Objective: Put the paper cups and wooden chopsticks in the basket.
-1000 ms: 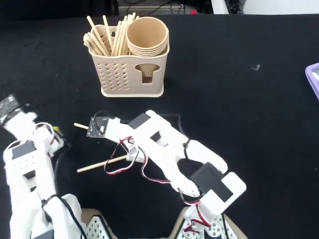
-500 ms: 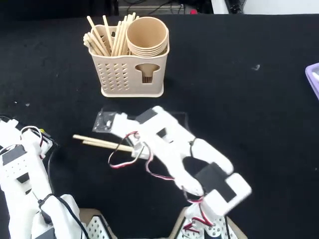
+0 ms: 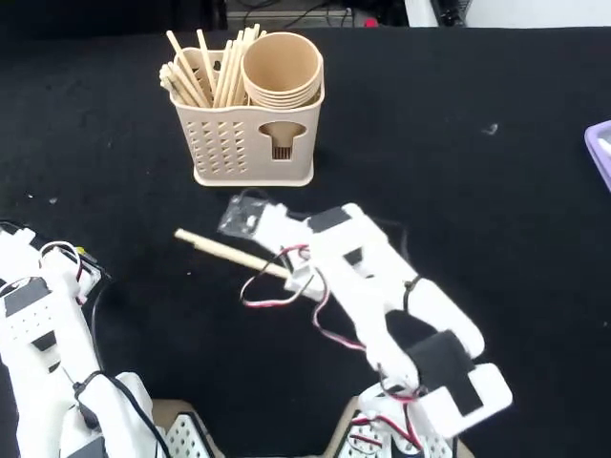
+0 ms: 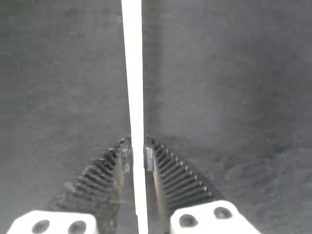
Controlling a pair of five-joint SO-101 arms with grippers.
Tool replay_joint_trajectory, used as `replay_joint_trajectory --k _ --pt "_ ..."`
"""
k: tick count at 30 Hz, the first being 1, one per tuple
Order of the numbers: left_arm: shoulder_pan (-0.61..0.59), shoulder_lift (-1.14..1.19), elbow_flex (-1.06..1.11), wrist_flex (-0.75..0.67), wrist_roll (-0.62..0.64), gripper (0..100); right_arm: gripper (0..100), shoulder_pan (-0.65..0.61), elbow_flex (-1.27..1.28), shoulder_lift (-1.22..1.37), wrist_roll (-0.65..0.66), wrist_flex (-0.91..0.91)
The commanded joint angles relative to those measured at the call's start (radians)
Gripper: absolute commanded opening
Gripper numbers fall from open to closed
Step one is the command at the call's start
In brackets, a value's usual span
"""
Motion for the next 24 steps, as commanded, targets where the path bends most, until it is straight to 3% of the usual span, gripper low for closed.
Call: replay_joint_trajectory --k 1,7,9,19,24 --pt "-0.004 -0.011 -0.059 -0.015 0.006 19 1.7 0.017 0.001 0.022 0.009 -0.028" --pt "-0.004 -0.011 -0.059 -0.015 0.006 19 23.0 -0.063 -0.062 0.062 0.005 0.015" --pt "-0.004 -0.011 -0.059 -0.015 0.006 19 25.0 -0.094 -0.094 0.087 -0.011 0.009" --pt "-0.004 -0.011 -0.058 -0.015 0.006 19 22.5 -0.123 -0.381 0.363 -0.072 0.031" --pt "-0.004 -0.011 -0.059 -0.015 0.006 19 0.5 -0.124 -0.403 0.338 -0.072 0.094"
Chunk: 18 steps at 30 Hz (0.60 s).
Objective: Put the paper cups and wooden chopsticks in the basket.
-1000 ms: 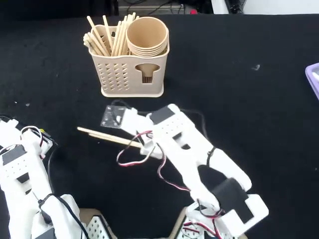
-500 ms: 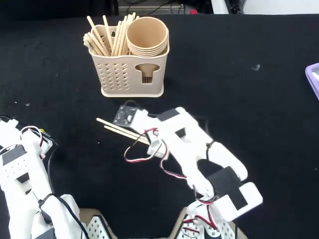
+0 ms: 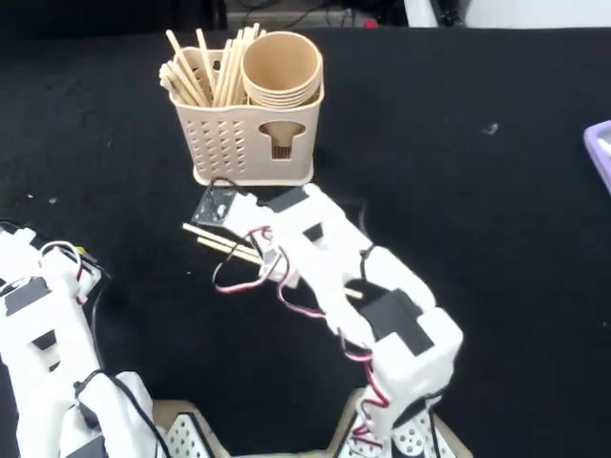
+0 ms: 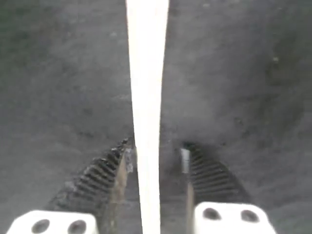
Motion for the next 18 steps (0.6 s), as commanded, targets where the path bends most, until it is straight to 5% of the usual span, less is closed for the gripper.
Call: replay_joint_trajectory --k 1,18 --pt "-0.004 -0.011 -0.059 -0.015 0.006 19 2.8 -0.020 -0.050 -0.025 -0.006 0.017" --pt "-0.004 -0.011 -0.058 -0.015 0.006 19 1.0 -0.023 0.058 -0.619 -0.072 0.123"
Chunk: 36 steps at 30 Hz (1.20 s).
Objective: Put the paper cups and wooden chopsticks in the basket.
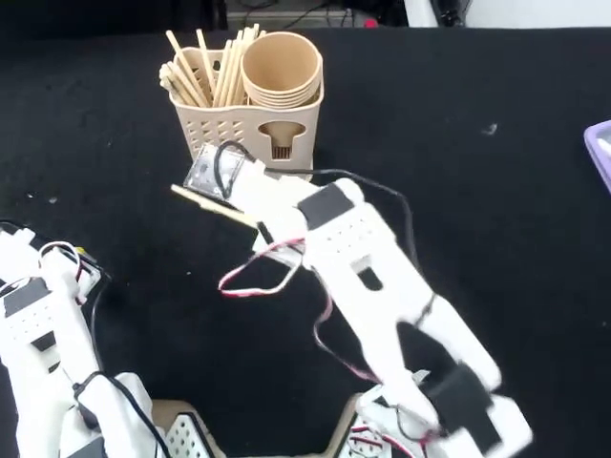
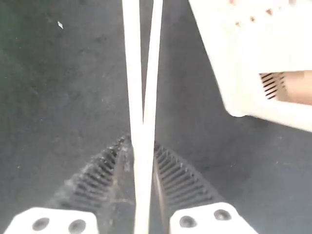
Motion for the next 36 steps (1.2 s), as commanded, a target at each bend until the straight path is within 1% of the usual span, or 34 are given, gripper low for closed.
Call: replay_joint_trajectory --k 1,3,8,12,13,17,18,21,25,33,36 --pt "-0.004 -0.011 -0.058 -0.015 0.006 19 1.0 -0.006 0.015 -0.042 -0.009 0.015" --pt "-0.004 -0.011 -0.058 -0.015 0.006 19 1.0 0.006 0.062 0.004 -0.006 0.000" --pt "-0.004 -0.011 -0.058 -0.015 0.006 19 1.1 0.029 0.196 0.131 -0.006 -0.167" --pt "-0.004 -0.011 -0.058 -0.015 0.006 19 1.5 0.034 0.223 0.252 -0.006 -0.238" --pt "-0.004 -0.011 -0.058 -0.015 0.006 19 3.1 0.031 0.213 0.285 -0.011 -0.238" --pt "-0.004 -0.011 -0.058 -0.015 0.006 19 16.1 0.028 0.119 0.403 -0.038 -0.235" --pt "-0.004 -0.011 -0.058 -0.015 0.006 19 17.3 0.028 0.090 0.427 -0.048 -0.233" --pt "-0.004 -0.011 -0.058 -0.015 0.006 19 16.2 0.026 0.024 0.481 -0.049 -0.229" --pt "-0.004 -0.011 -0.058 -0.015 0.006 19 15.6 0.002 -0.050 0.518 -0.049 -0.163" --pt "-0.004 -0.011 -0.058 -0.015 0.006 19 16.0 -0.011 -0.094 0.504 -0.049 -0.140" --pt "-0.004 -0.011 -0.058 -0.015 0.006 19 19.9 -0.018 -0.096 0.499 -0.074 -0.074"
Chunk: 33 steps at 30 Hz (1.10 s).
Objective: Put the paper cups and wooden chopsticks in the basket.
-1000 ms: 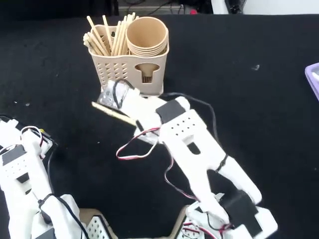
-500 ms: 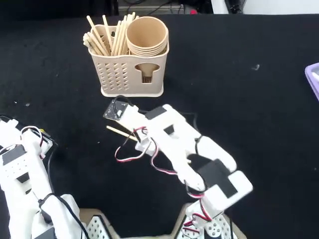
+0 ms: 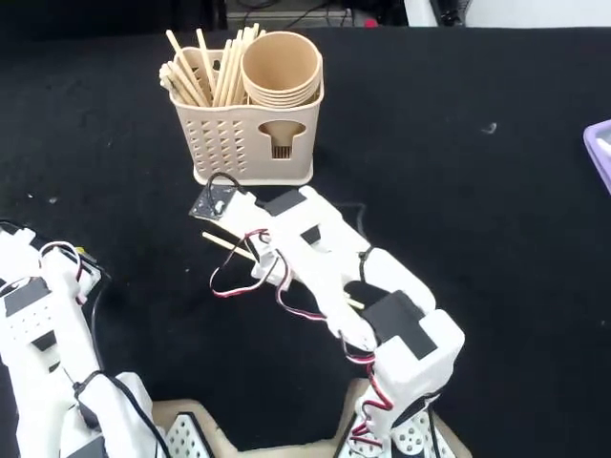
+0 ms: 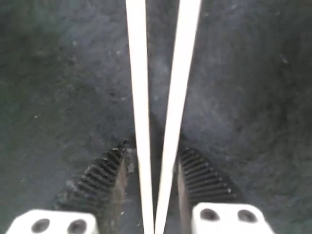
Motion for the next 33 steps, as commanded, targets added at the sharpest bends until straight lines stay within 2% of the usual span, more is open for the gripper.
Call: replay_joint_trajectory --k 1,10,15,26,31,33 --pt "-0.004 -0.011 -0.058 -0.015 0.006 19 21.1 -0.009 -0.068 -0.024 -0.040 0.043" --pt "-0.008 -0.011 -0.058 -0.015 0.006 19 15.7 -0.003 -0.025 -0.042 0.012 0.014" --pt "-0.007 -0.011 -0.058 -0.015 0.006 19 0.8 -0.008 -0.047 -0.050 0.011 0.003" --pt "-0.004 -0.011 -0.058 -0.015 0.006 19 1.1 -0.008 0.005 -0.295 0.012 0.100" --pt "-0.005 -0.011 -0.058 -0.015 0.006 19 1.9 -0.003 0.082 -0.257 0.011 0.037" --pt "-0.005 -0.011 -0.058 -0.015 0.006 19 6.7 0.000 0.094 -0.208 0.006 0.017"
